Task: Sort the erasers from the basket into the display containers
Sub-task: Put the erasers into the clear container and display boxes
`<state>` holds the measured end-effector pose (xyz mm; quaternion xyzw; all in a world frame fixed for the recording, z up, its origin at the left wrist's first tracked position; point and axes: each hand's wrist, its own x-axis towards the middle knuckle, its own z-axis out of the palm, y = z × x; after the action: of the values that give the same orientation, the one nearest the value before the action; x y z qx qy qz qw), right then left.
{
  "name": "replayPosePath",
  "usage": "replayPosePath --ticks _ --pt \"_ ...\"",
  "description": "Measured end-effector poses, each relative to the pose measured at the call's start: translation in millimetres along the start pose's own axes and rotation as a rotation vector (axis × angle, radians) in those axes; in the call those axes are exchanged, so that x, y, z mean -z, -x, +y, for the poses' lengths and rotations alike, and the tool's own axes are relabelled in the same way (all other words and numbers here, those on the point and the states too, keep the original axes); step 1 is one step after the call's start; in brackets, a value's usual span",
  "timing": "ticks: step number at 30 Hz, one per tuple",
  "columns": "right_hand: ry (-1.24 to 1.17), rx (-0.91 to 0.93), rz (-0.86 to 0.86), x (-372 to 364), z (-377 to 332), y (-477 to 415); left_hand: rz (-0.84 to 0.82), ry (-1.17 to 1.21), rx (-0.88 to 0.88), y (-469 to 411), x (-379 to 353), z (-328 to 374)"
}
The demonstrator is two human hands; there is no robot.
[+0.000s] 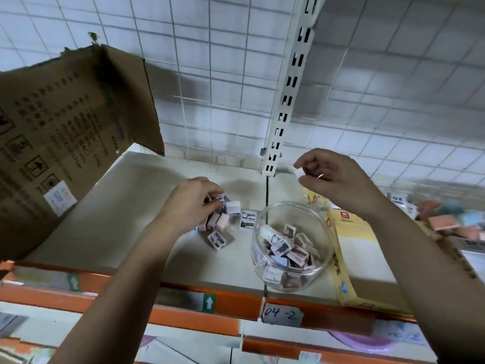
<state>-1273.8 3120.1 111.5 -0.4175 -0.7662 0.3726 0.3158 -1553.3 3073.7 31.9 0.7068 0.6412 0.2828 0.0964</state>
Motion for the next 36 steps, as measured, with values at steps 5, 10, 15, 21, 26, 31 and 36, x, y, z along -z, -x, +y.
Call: replayPosePath --ticks 5,10,15,21,26,31,36 --pt "-0.093 0.035 0.137 6.4 5.5 37.8 0.099 0.138 -0.049 -2.2 10.9 23.6" --pt "-0.179 0.007 0.279 2.3 15.6 68.7 0.127 0.338 -0.154 0.4 22.5 62.4" --pt "-0.208 -0.011 0.359 -1.6 27.1 88.6 0.056 0.447 -0.33 1.1 23.8 93.0" --pt "-0.201 -0.018 0.383 -0.6 36.3 104.8 -0.129 0.41 -0.479 7.3 1.9 108.5" --pt "-0.163 -0.011 0.421 -2.5 32.1 107.9 -0.038 0.371 -0.492 16.4 -4.7 101.4" --pt "-0.085 0.038 0.391 -11.5 26.3 103.7 0.352 0.171 -0.345 23.8 -1.2 69.0" --pt "0.169 0.215 0.352 -24.0 16.1 91.4 0.359 -0.034 -0.198 29.5 -18.2 20.8"
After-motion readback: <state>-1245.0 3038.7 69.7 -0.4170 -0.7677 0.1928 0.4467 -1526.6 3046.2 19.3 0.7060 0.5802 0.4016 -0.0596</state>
